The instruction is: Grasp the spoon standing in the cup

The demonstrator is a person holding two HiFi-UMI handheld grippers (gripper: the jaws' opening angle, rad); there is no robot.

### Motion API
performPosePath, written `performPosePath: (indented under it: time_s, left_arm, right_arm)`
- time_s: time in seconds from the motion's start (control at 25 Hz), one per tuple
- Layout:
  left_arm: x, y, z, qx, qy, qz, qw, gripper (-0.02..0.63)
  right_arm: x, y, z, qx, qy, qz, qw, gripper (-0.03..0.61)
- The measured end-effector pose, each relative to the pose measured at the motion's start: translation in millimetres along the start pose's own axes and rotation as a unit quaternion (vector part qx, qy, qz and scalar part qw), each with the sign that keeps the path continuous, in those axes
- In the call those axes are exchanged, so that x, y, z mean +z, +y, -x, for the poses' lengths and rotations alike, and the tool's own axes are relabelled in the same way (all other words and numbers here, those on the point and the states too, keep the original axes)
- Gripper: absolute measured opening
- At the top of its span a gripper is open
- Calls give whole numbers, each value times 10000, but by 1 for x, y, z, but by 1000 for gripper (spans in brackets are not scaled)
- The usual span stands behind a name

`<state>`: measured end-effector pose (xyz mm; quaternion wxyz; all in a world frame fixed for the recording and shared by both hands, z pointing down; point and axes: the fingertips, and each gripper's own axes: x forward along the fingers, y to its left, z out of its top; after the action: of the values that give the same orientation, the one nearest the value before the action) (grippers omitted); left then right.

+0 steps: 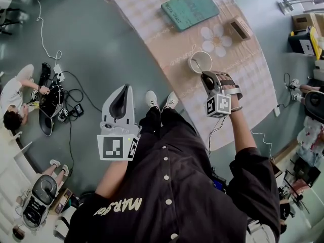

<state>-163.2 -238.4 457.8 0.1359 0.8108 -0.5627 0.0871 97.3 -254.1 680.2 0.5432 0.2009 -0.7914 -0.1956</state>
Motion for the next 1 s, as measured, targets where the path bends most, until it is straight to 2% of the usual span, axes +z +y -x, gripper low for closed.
performPosePath:
  time_s: [0.52, 0.8, 1.0]
  left_arm:
    - [29, -5, 1, -100, -407, -95, 9991, 9]
    - [49, -6, 0, -196, -676, -175, 9974, 9]
    - [57, -8, -1, -266, -790, -215, 9963, 9]
  right_arm:
    - [9, -27, 32, -173, -271, -918, 9953, 52]
    - [19, -49, 64, -356, -456, -1630, 9849, 52]
    - [30, -73, 89, -699, -757, -2236, 9692, 52]
